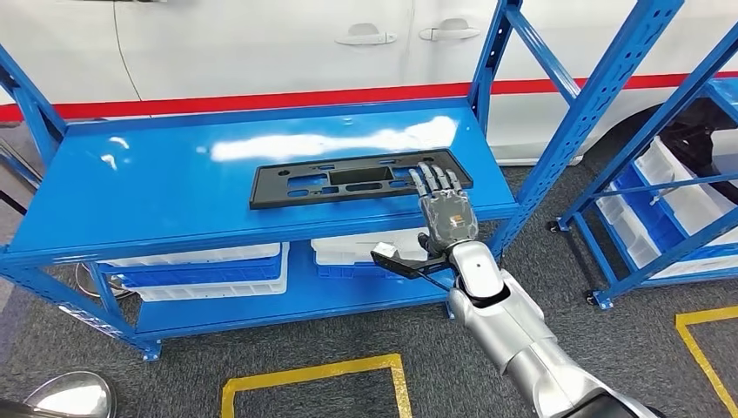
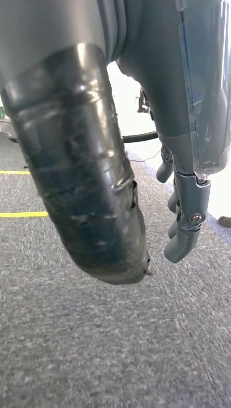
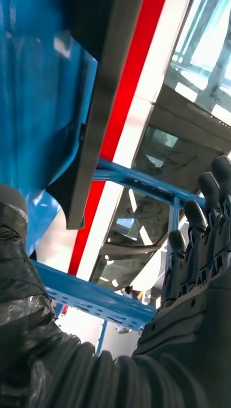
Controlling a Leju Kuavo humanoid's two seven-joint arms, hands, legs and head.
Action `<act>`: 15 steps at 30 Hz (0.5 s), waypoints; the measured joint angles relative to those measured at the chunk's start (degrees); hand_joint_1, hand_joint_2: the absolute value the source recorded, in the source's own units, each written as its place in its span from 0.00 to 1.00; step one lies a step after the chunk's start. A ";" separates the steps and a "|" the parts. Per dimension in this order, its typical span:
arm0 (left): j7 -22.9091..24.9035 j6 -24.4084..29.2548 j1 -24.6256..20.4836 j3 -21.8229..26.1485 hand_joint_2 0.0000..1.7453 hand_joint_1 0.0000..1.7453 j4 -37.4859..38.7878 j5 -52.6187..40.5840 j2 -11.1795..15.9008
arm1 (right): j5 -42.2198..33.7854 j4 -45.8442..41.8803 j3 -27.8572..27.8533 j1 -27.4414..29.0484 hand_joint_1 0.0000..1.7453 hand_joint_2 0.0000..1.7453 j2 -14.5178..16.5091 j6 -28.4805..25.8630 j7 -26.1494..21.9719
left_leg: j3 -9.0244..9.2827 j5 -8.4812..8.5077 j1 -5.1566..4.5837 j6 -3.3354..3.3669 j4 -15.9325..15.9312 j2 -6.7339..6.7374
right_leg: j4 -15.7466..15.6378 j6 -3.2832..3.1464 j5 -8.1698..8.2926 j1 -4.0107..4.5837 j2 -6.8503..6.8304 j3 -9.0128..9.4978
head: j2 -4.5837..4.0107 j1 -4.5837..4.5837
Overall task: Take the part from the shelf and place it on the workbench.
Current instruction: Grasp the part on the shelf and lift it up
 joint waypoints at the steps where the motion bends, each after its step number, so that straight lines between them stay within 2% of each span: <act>1: 0.00 -0.01 -0.03 -0.02 0.00 0.00 0.02 -0.01 -0.11 | 0.00 0.19 -0.04 -0.13 0.00 1.00 -0.02 0.00 0.00 | 0.43 -0.27 0.03 -0.15 -0.28 0.02 | -3.06 -0.66 1.15 0.43 -0.11 1.06 | 0.00 -0.02; 2: 0.00 -0.02 -0.07 -0.03 0.00 0.00 0.04 -0.01 -0.21 | 0.00 0.36 -0.08 -0.25 0.00 1.00 -0.03 -0.01 0.00 | 0.73 -0.46 0.11 -0.37 -0.63 0.10 | -5.04 -1.24 1.71 0.79 -0.19 1.85 | 0.00 0.03; 4: 0.00 -0.03 -0.14 -0.05 0.00 0.00 0.07 -0.02 -0.35 | 0.01 0.65 -0.11 -0.39 0.00 1.00 -0.03 -0.03 0.00 | 1.47 -0.25 0.02 -0.98 -0.87 0.28 | -6.39 -1.86 1.41 1.11 -0.14 2.70 | 0.00 0.14; 6: -0.01 -0.05 -0.15 -0.05 0.00 0.00 0.09 0.00 -0.37 | 0.02 0.87 -0.13 -0.48 0.00 1.00 -0.04 -0.05 0.01 | 1.79 -0.38 -0.13 -1.39 0.30 0.42 | -7.58 -2.04 1.63 0.69 -0.16 4.40 | 0.01 0.20; 7: -0.01 -0.05 -0.19 -0.05 0.00 0.00 0.09 0.02 -0.38 | 0.02 1.01 -0.18 -0.63 0.00 1.00 -0.04 -0.04 0.03 | 1.10 -0.94 -0.14 -1.50 1.97 0.41 | -7.98 -2.13 1.47 0.47 -0.20 5.22 | 0.01 0.19; 8: -0.01 -0.06 -0.22 -0.05 0.00 0.00 0.10 0.02 -0.36 | 0.02 1.12 -0.25 -0.78 0.00 1.00 -0.02 -0.04 0.06 | -0.36 -2.02 -0.12 -1.55 4.64 0.41 | -8.28 -2.17 1.30 0.32 -0.23 5.81 | 0.02 0.18; 10: 0.00 -0.03 -0.26 -0.05 0.00 0.00 0.10 0.02 -0.23 | 0.02 1.41 -0.36 -0.86 0.00 1.00 0.07 -0.01 0.13 | -4.79 -4.91 -0.12 -1.82 11.38 0.38 | -8.30 -2.33 0.67 0.34 -0.11 6.37 | 0.02 0.15; 11: 0.01 -0.02 -0.22 -0.05 0.00 0.00 0.10 0.01 -0.16 | 0.02 1.57 -0.37 -0.72 0.00 1.00 0.12 -0.02 0.14 | -6.75 -5.86 -0.10 -2.00 13.67 0.38 | -8.22 -2.28 0.27 0.33 -0.01 6.68 | 0.01 0.14; 12: 0.02 -0.01 -0.16 -0.05 0.00 0.00 0.10 0.01 -0.11 | 0.01 1.75 -0.39 -0.54 0.00 1.00 0.14 -0.05 0.15 | -7.99 -5.81 -0.08 -2.09 14.35 0.39 | -8.05 -2.17 -0.19 0.28 0.12 7.05 | 0.01 0.15; 13: 0.04 0.02 -0.10 -0.05 0.00 0.00 0.10 -0.01 -0.09 | 0.00 1.91 -0.45 -0.41 0.00 1.00 0.14 -0.10 0.15 | -8.25 -4.29 -0.03 -2.20 12.97 0.40 | -7.78 -1.99 -0.72 0.19 0.22 7.47 | 0.01 0.14; 15: 0.11 0.07 0.06 -0.05 0.00 0.00 0.11 -0.06 -0.07 | -0.05 2.13 -0.74 -0.33 0.00 1.00 0.14 -0.24 0.15 | -6.93 1.09 0.09 -2.58 6.57 0.40 | -6.90 -1.38 -2.05 -0.02 0.34 8.25 | 0.00 0.16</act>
